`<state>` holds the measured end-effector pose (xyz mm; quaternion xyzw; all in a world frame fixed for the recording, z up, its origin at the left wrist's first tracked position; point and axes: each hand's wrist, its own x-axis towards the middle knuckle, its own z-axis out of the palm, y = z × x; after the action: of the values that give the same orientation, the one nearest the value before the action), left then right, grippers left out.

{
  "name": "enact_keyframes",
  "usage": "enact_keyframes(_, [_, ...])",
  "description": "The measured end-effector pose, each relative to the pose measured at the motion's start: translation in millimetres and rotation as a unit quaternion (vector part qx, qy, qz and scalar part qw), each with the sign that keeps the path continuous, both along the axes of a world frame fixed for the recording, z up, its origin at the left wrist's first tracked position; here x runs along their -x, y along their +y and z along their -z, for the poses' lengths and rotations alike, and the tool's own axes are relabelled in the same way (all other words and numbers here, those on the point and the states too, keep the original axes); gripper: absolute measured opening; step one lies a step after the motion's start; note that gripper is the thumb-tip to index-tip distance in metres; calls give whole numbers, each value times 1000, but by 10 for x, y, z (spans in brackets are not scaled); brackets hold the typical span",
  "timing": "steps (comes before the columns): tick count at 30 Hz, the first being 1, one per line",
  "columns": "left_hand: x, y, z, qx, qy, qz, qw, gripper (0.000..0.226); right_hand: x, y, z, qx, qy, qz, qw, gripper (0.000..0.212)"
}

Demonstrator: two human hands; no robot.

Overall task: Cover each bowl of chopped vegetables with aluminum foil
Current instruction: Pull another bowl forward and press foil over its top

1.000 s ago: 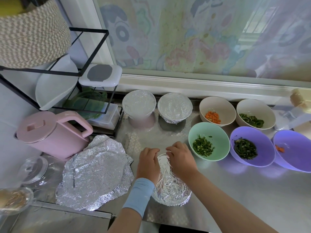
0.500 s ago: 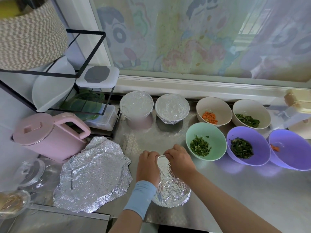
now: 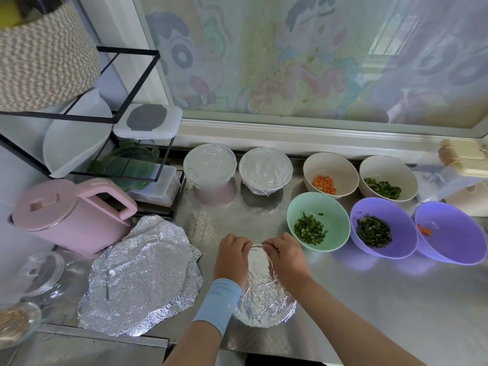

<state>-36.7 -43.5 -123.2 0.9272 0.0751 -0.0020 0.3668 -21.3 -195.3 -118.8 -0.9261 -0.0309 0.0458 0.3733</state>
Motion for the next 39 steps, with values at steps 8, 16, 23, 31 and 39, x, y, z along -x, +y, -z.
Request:
enact_keyframes(8, [107, 181, -6, -34, 13, -108, 993, 20, -191, 162, -29, 22, -23, -57, 998, 19])
enact_keyframes(16, [-99, 64, -133, -18, 5, -4, 1000, 22, -123, 160, 31, 29, -16, -4, 999, 19])
enact_keyframes(23, [-61, 66, -119, 20, 25, -72, 997, 16, -167, 156, 30, 41, -19, -66, 997, 20])
enact_keyframes(31, [47, 95, -81, -7, 10, -55, 998, 26, -72, 150, 89, 24, -27, 2, 999, 19])
enact_keyframes(39, [57, 87, -138, -49, 34, -65, 996, 33, -100, 130, 62, 26, -8, -29, 999, 21])
